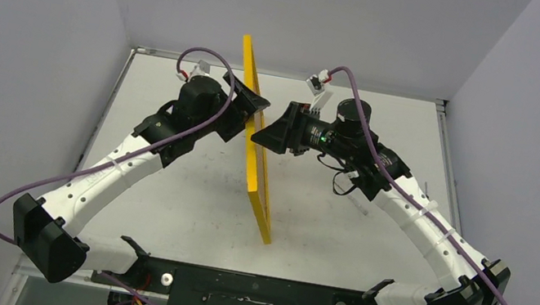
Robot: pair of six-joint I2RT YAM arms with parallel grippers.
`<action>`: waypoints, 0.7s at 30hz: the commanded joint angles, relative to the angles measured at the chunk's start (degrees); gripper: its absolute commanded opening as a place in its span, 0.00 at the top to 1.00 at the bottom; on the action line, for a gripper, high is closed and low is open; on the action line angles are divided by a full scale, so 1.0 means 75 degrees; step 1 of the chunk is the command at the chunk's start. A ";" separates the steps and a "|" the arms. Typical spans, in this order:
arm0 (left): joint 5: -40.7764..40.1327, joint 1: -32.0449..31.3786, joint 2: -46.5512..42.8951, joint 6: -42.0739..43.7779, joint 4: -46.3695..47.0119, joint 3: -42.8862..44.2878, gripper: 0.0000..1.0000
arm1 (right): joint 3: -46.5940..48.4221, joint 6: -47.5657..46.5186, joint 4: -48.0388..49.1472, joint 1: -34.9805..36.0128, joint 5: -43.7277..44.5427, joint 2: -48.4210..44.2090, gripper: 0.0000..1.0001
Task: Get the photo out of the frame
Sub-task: Turn over the photo frame at the center of the board.
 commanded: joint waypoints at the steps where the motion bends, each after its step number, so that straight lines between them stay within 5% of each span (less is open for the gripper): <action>1: -0.0129 0.0052 -0.0335 0.0103 0.0004 0.0355 0.23 | -0.0066 0.0113 0.0577 0.0068 -0.0186 -0.0075 0.42; 8: -0.0097 0.0276 -0.0767 0.0177 -0.0055 0.0024 0.56 | -0.0232 -0.0297 -0.0384 -0.0322 0.1450 -0.0344 0.43; 13: 0.0429 0.0642 -0.1306 0.0049 0.0408 -0.0941 0.80 | -0.1588 0.0015 -0.0121 -0.1596 0.1626 -0.0513 0.48; 21: 0.0687 0.1046 -0.1838 0.0045 0.0357 -0.1789 0.84 | -0.3442 0.0143 0.1387 -0.2568 0.1032 -0.0005 0.37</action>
